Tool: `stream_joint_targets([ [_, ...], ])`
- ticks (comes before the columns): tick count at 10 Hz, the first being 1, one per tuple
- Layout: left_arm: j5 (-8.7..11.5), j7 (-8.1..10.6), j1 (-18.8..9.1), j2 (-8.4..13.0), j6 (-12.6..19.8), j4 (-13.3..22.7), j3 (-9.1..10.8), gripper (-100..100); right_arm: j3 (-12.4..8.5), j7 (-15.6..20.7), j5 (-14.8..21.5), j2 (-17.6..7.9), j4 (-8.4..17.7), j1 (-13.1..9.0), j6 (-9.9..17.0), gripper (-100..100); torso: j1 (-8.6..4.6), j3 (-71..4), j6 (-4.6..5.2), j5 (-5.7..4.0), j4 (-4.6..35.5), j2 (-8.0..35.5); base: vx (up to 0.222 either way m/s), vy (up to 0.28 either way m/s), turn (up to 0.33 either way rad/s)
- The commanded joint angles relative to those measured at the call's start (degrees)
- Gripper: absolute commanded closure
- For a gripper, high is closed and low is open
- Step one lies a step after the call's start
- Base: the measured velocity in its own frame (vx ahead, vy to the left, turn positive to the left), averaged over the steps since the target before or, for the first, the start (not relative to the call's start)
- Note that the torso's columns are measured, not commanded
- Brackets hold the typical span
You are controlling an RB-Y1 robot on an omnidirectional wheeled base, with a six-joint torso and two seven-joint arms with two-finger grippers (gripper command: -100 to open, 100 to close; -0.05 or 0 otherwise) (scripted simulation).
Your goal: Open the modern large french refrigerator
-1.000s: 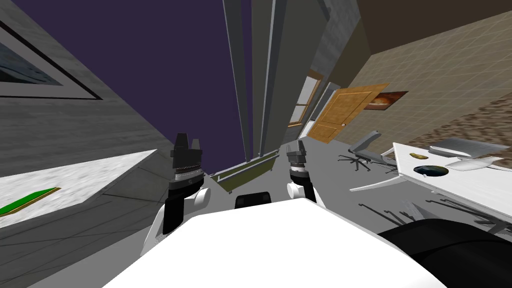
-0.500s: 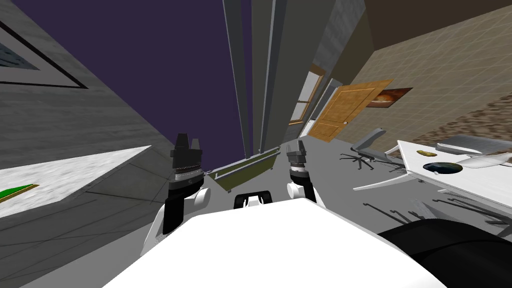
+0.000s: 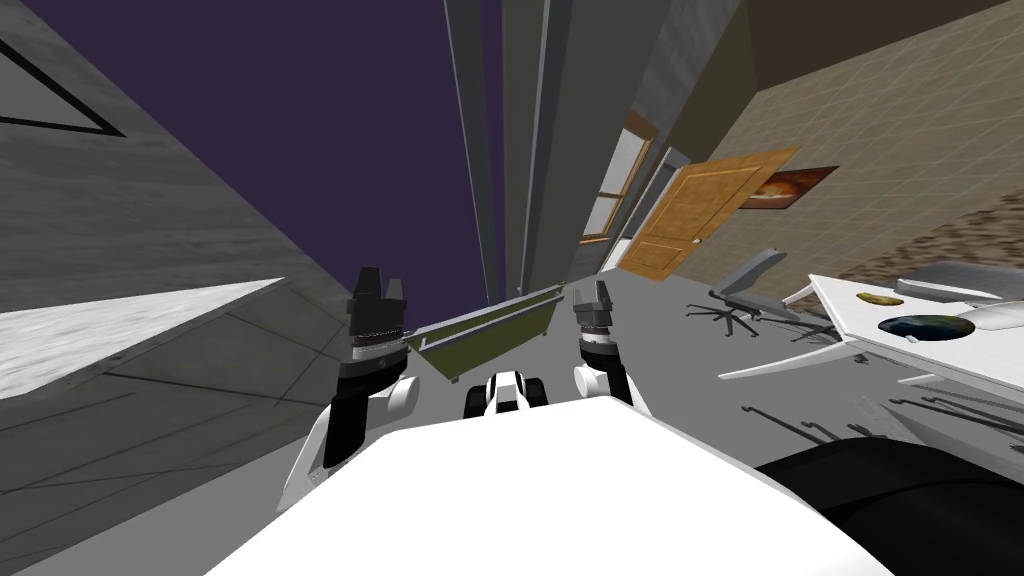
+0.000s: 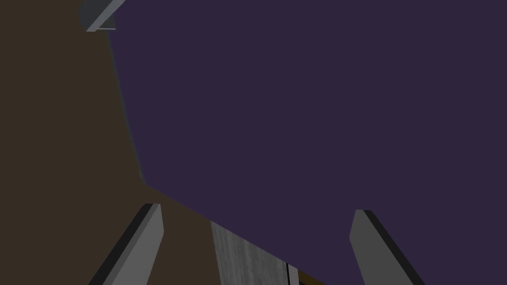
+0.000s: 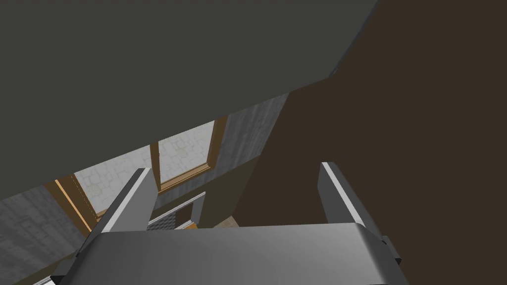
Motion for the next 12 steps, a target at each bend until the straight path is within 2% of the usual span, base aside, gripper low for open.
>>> stream_joint_targets([
  [1, -0.52, -0.61, -0.45, 3.31, 2.05, 1.88, 0.80, -100, 0.00, 0.00, 0.00, 0.00, 0.00, 0.00, 0.00, 0, -0.02, -0.27, 0.00, -0.01, 0.16, 0.13, 0.046, -0.111, 0.045],
  [5, -1.58, -1.81, -1.31, 4.89, 5.88, 5.54, 2.15, -100, 0.01, 0.00, 0.00, 0.01, 0.00, 0.00, 0.00, 0, 0.00, -0.25, 0.00, 0.00, 0.26, 0.29, 0.046, -0.160, 0.039],
  [12, -3.38, -3.84, -2.82, 4.06, 12.42, 12.01, 4.45, -100, 0.01, 0.00, 0.00, 0.01, 0.00, 0.00, 0.00, 0, 0.03, -0.31, 0.00, 0.01, 0.23, 0.20, 0.039, -0.138, 0.036],
])
